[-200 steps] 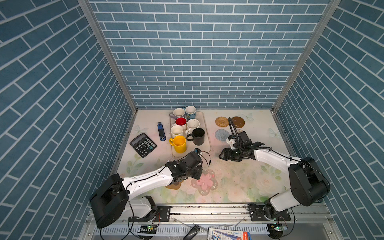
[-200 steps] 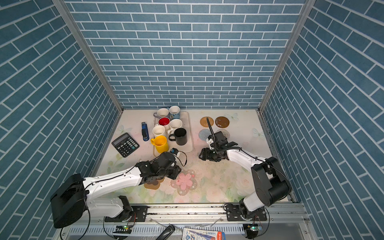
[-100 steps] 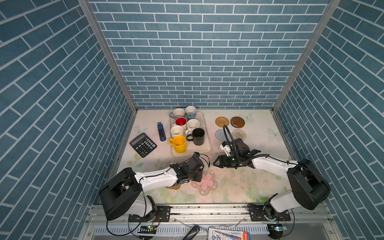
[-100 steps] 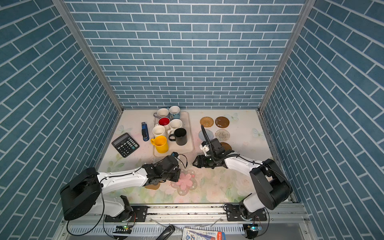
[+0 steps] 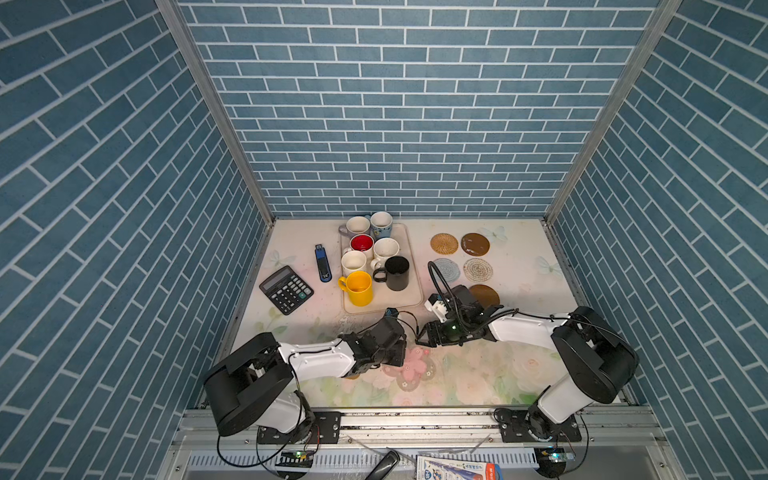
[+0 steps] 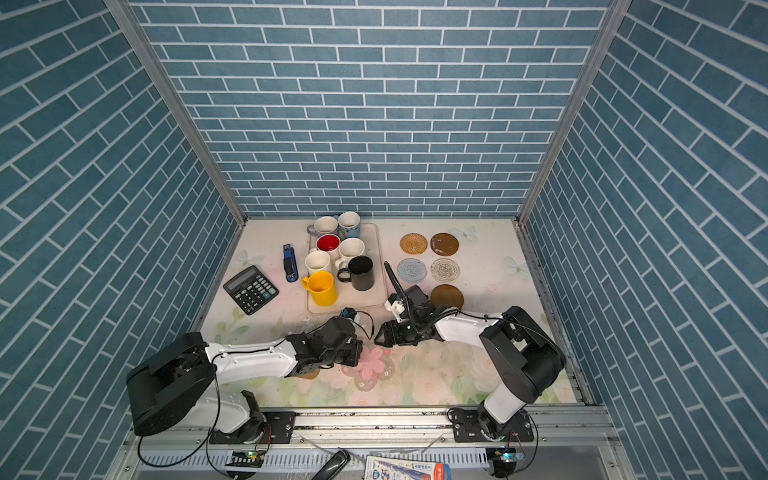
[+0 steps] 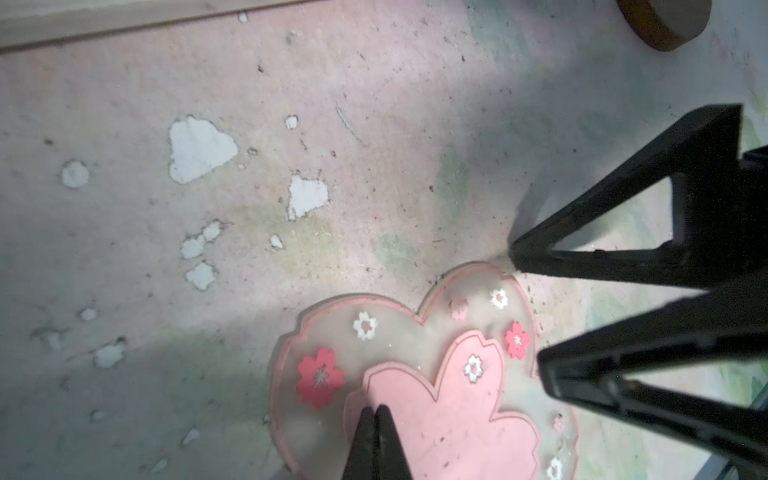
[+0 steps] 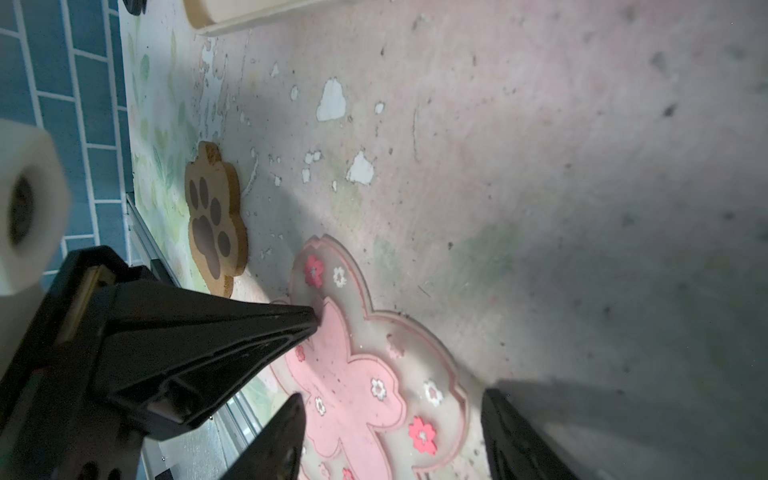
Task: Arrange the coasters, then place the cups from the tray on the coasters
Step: 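Lift the right gripper and move it to the pink flower coaster, then push the pink flower coaster with the right gripper toward the brown coaster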
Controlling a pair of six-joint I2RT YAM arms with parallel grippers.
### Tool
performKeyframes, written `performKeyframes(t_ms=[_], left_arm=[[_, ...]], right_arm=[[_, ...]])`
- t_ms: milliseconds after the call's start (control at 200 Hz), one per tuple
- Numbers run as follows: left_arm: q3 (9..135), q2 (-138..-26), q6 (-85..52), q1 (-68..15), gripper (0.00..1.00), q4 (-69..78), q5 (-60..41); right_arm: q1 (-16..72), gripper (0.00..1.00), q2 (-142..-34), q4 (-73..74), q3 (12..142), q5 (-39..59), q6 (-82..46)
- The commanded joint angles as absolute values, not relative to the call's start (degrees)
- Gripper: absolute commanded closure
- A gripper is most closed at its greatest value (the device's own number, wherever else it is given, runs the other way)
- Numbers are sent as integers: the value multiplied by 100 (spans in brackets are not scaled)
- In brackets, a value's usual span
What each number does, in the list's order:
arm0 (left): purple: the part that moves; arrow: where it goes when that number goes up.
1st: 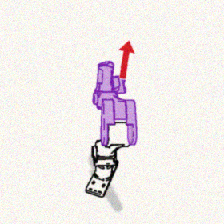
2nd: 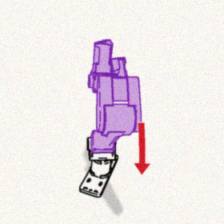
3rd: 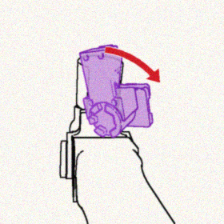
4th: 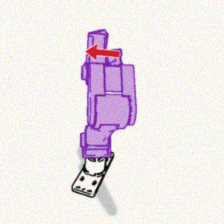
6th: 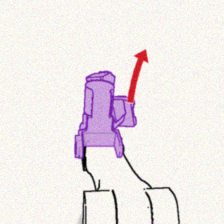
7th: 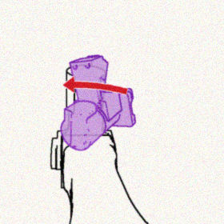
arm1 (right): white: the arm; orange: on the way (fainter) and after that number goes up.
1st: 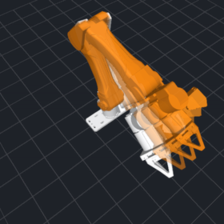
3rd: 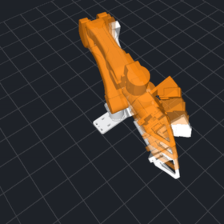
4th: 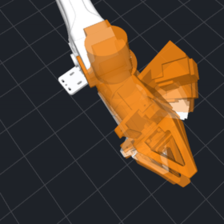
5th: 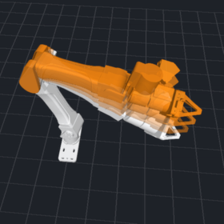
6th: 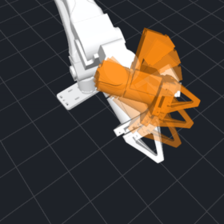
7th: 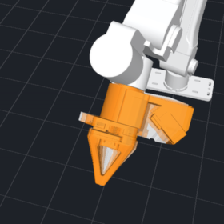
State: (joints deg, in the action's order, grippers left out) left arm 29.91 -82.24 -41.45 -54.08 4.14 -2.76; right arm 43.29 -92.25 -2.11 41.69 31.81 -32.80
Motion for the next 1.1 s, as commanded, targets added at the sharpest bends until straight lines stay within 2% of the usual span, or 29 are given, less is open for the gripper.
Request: performKeyframes(t_ms=[0, 180, 320, 535, 715, 795, 910, 970, 1005, 1055, 1090], left_arm=[[2830, -8421, -4183, -5449, 97, 499, -345], [2866, -8588, -4171, -5451, 98, 571, -403], [2848, -8581, -4177, -5449, 99, 606, -395], [2806, -8553, -4192, -5449, 99, 633, -369], [2760, -8476, -4209, -5444, 99, 642, -324], [2755, -8450, -4219, -5448, 98, 633, -284], [2793, -8468, -4218, -5453, 97, 624, -264], [2792, -8455, -4219, -5448, 94, 624, -255], [2795, -8425, -4210, -5449, 88, 609, -240], [2795, -8370, -4194, -5449, 75, 602, -199], [2775, -8303, -4175, -5443, 61, 642, -172]], right_arm=[[4476, 34, -9413, -177, 3937, 3244, -3542], [4622, 37, -9426, 164, 3749, 3416, -3824], [4634, 46, -9319, 259, 3659, 3432, -3935], [4632, 66, -9277, 179, 3732, 3377, -3938], [4625, 93, -9317, 112, 3815, 3265, -3929], [4632, 100, -9292, 88, 3847, 3193, -3920], [4629, 100, -9257, 71, 3861, 3142, -3920], [4627, 100, -9222, 42, 3866, 3105, -3913], [4623, 100, -9188, -11, 3873, 3068, -3911], [4610, 100, -9114, -106, 3879, 2967, -3889], [4597, 100, -9055, -181, 3878, 2873, -3872]])
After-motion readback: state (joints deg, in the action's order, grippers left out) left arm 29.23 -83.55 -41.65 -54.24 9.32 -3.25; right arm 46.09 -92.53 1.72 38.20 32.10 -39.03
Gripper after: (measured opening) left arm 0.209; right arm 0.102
